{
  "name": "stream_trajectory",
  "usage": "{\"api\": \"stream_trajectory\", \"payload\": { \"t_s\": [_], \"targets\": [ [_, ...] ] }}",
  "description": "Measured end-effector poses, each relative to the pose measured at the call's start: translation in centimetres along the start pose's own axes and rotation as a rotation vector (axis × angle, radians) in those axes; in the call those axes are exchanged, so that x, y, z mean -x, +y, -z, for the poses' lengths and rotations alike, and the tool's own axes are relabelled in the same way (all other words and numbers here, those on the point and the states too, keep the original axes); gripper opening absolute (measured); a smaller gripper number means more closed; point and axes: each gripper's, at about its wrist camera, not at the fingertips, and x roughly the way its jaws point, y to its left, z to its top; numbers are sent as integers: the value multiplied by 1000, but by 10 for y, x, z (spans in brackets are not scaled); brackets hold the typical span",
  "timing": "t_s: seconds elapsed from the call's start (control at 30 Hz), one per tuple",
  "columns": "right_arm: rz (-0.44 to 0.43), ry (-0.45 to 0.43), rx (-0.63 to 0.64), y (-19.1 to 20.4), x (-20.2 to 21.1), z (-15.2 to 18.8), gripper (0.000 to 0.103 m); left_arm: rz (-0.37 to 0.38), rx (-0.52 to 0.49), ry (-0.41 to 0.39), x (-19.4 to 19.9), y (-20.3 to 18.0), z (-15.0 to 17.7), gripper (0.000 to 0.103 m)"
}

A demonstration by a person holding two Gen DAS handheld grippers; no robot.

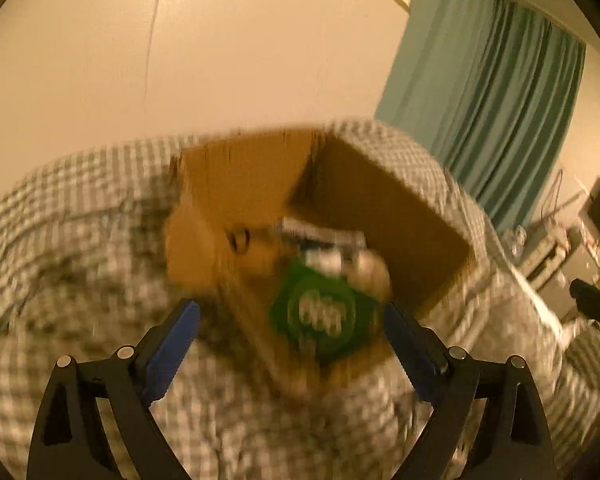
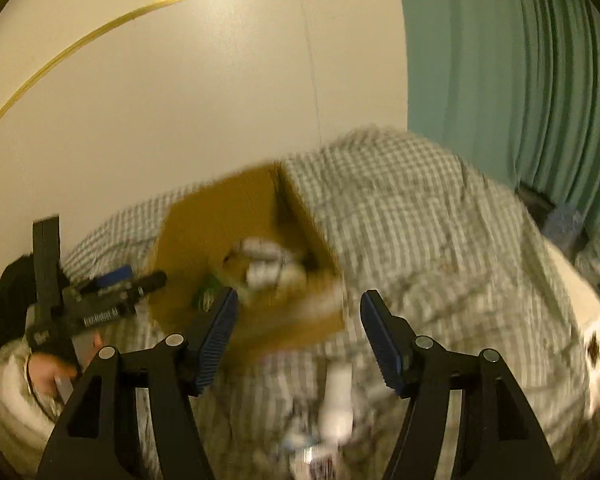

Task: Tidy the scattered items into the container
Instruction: 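Move both tools back to the pile, left tool toward the black cup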

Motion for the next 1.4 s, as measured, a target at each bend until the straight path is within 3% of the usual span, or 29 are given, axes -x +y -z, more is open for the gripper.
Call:
{"api": "stream_trajectory", "payload": {
  "t_s": [0.13, 0.23, 0.47, 0.63, 0.73, 0.8, 0.87, 0.93, 1.1, 1.23, 1.4],
  "targets": [
    [3, 118, -58, -9, 2, 52, 63, -6, -37, 116, 2, -7, 44, 95],
    [23, 167, -62, -6, 4, 73, 63, -14, -69, 208, 5, -17, 72, 95],
    [30, 219, -56, 7, 14, 94, 63, -12, -115, 408, 23, -37, 135, 95],
    [29, 324, -114, 3, 6, 119, 63, 2, -218, 584, 19, -52, 182, 95],
    [37, 342, -103, 4, 0, 121, 63, 10, -263, 663, 9, -58, 197, 80],
    [42, 349, -93, 7, -3, 121, 63, -23, -276, 725, -2, -56, 210, 70],
    [50, 360, -77, 9, -5, 123, 63, -24, -269, 773, -7, -53, 218, 49],
    [57, 372, -72, 10, -9, 125, 63, 7, -263, 782, -6, -54, 219, 41],
    [69, 397, -76, 8, -17, 127, 63, 26, -238, 710, 9, -53, 208, 37],
    [56, 412, -92, 3, -21, 128, 63, 59, -153, 627, 23, -42, 188, 33],
    [53, 427, -119, -3, -29, 126, 63, 80, -71, 579, 25, -29, 170, 32]
  ]
}}
